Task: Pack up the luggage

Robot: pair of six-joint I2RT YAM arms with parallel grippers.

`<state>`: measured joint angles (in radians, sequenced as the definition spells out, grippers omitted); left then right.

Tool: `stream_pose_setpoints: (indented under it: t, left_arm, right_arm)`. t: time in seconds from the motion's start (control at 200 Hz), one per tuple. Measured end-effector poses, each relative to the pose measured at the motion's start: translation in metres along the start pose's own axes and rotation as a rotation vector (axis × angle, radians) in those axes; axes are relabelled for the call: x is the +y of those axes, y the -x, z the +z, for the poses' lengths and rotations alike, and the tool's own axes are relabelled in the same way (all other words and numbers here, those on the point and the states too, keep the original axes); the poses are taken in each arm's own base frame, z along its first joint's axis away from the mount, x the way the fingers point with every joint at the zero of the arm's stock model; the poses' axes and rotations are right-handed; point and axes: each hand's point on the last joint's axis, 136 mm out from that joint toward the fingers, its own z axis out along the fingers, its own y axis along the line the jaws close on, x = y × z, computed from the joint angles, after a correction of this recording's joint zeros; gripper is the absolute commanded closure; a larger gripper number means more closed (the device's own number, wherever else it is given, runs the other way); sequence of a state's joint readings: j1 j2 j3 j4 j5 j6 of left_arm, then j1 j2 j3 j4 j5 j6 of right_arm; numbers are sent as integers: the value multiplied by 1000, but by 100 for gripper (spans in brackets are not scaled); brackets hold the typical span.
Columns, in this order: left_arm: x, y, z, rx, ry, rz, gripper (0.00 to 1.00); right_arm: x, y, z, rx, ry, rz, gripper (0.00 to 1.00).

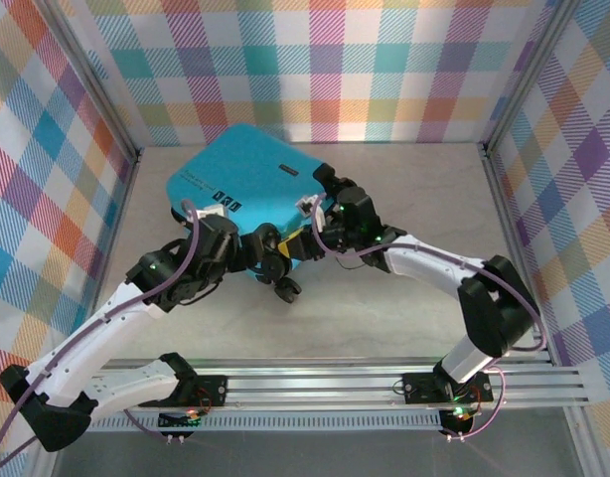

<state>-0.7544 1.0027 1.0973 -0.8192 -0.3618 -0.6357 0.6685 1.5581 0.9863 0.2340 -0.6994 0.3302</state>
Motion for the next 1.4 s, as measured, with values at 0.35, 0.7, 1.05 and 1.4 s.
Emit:
stream_pose_setpoints:
  t: [0.35,0.7,1.05,1.4]
  left_arm:
    - [-48,-40,32,120,23,91,14]
    - [-64,-41,40,131,26,73,14]
    - [-63,-50,55,149,76,-8,14]
    - [-64,-59,70,169,124,-55,20]
  right_arm:
    - [1,-10,-76,-194,-299,-59,53]
    - [-33,-79,-79,-126,-415,6,54]
    - [-21,-120,-48,-77,-397,-201,59]
    - [-27,-150,14,-60,-431,-420,67]
